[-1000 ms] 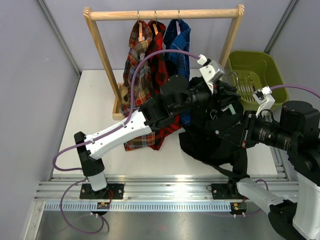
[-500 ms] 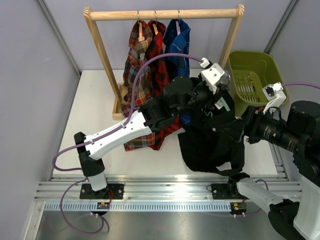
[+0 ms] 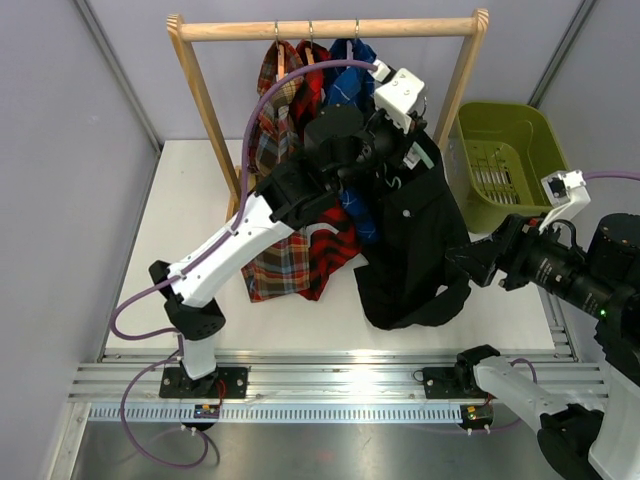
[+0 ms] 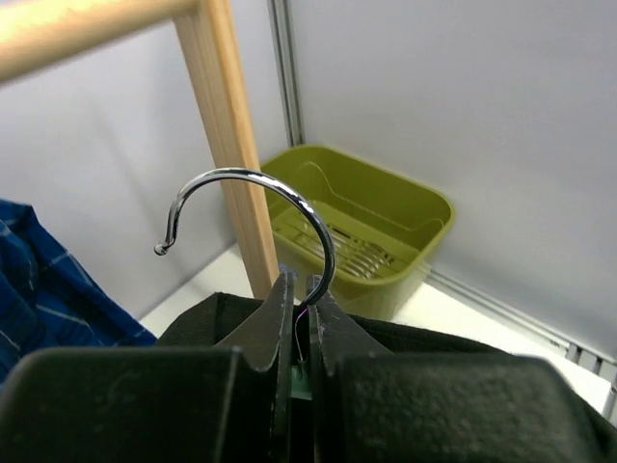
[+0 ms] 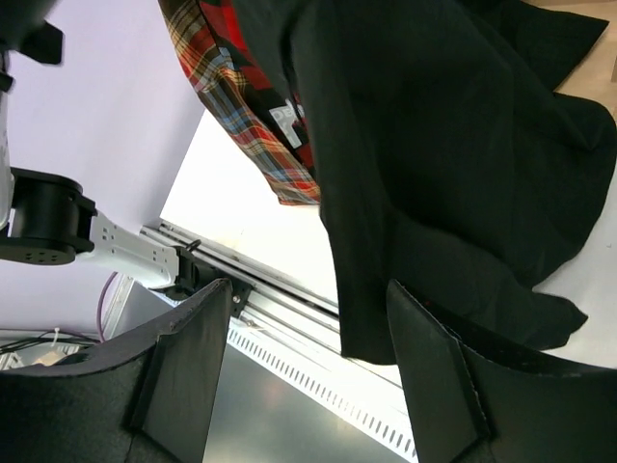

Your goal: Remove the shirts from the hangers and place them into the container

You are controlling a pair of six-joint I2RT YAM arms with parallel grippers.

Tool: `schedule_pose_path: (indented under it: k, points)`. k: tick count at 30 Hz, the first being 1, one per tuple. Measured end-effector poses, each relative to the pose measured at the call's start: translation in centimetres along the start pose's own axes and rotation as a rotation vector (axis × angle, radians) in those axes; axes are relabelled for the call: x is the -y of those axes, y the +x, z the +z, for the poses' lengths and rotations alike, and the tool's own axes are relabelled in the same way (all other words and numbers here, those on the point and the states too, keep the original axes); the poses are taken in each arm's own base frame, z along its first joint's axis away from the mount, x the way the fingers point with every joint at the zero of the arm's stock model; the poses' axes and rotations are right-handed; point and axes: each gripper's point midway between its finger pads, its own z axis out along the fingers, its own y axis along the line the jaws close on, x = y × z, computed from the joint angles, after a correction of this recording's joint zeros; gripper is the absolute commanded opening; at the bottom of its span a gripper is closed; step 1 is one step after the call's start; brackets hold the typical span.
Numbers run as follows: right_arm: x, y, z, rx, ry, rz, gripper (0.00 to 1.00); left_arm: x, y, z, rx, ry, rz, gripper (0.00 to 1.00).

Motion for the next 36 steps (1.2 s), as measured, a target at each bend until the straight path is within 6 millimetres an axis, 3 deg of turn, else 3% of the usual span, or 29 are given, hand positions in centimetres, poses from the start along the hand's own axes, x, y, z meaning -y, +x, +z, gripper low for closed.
schedule_pose_path:
  k: [5,9,11,13,14,22,24,26,27,32,36]
  points:
    - [0.5,0.8,0.3,-0.018,0.008,0.007,0.69,-1.5,-1.3,-0.1,0.024,-0.03,-0.001,0.0]
    - [1.6,2.3,1.5,-0.073,0.034,0.028,0.54,-2.4,-1.4,-0.1,0.027,-0.054,-0.001,0.0]
    - [2.3,3.2,2.1,-0.107,0.05,0.037,0.26,-2.7,-1.4,-0.1,0.026,-0.064,-0.001,0.0]
    - [2.9,4.1,2.7,-0.14,0.065,0.055,0.05,-3.0,-1.4,-0.1,0.026,-0.07,0.001,0.0]
    - [3.0,4.2,2.9,-0.146,0.066,0.058,0.0,-3.2,-1.3,-0.1,0.025,-0.075,0.002,0.0]
    - [2.4,3.0,2.7,-0.062,0.03,0.023,0.01,-4.4,-1.6,-0.1,0.035,-0.08,-0.043,0.0]
    - [2.4,2.7,2.7,-0.048,0.028,0.025,0.33,-4.6,-1.8,-0.1,0.038,-0.075,-0.05,0.0]
    - [2.6,2.9,2.7,-0.047,0.039,0.035,0.41,-5.1,-1.9,-0.1,0.044,-0.086,-0.054,0.0]
    - [2.9,3.4,2.6,-0.062,0.049,0.043,0.51,-5.8,-2.2,-0.1,0.052,-0.101,-0.059,0.0]
    - [3.7,5.5,2.3,-0.121,0.081,0.074,0.49,-9.1,-3.1,-0.4,0.088,-0.176,-0.079,0.0]
    - [4.6,6.8,2.9,-0.163,0.103,0.094,0.48,-9.7,-3.4,-0.5,0.097,-0.195,-0.087,0.0]
